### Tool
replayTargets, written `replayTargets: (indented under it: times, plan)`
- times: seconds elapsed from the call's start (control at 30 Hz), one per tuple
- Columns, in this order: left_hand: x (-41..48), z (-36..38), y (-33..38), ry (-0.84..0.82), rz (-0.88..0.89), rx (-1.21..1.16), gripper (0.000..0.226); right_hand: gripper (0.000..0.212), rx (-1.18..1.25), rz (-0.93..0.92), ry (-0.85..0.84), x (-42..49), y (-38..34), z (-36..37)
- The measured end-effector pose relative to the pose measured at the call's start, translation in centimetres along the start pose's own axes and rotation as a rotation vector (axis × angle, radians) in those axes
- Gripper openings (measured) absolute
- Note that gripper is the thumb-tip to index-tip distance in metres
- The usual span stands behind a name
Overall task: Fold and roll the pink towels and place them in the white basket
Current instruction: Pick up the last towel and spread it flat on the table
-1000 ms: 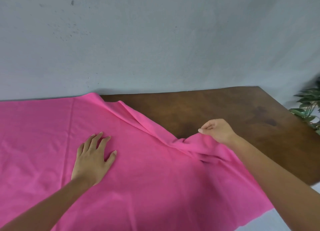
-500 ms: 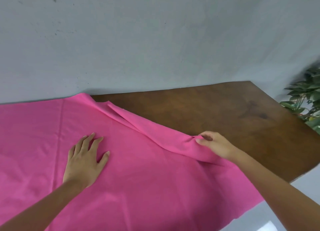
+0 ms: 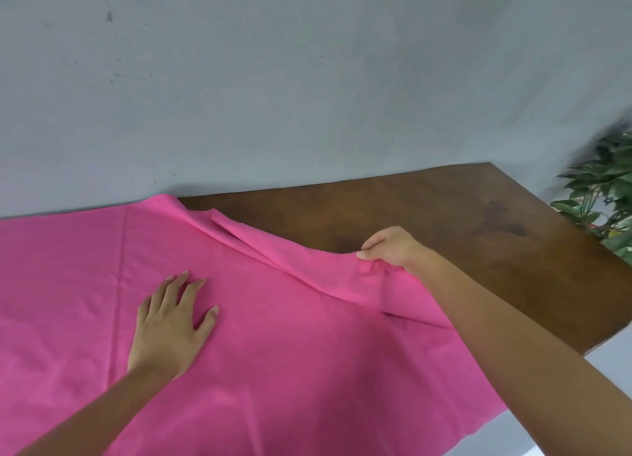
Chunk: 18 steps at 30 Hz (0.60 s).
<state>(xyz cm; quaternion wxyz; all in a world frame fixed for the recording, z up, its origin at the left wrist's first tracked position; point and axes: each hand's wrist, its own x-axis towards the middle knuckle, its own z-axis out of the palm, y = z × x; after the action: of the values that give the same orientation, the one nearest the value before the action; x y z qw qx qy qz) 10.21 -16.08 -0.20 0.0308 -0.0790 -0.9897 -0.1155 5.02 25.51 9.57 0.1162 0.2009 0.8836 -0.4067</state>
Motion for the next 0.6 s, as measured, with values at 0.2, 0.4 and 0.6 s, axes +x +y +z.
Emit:
replayTargets:
  times: [0.2,0.4,0.6]
  plan:
    - [-0.1,0.0,-0.1,0.009,0.004,-0.008,0.077,0.024,0.381,-0.232,0.148,-1.5,-3.3,-3.9]
    - [-0.1,-0.1,0.0,0.009,0.002,-0.01,0.077,0.02,0.28,-0.123,0.33,0.5,0.0,-3.5]
    - [0.0,0.0,-0.1,0.001,-0.005,-0.012,0.077,0.046,-0.252,0.039,0.208,2.0,4.2,-0.8]
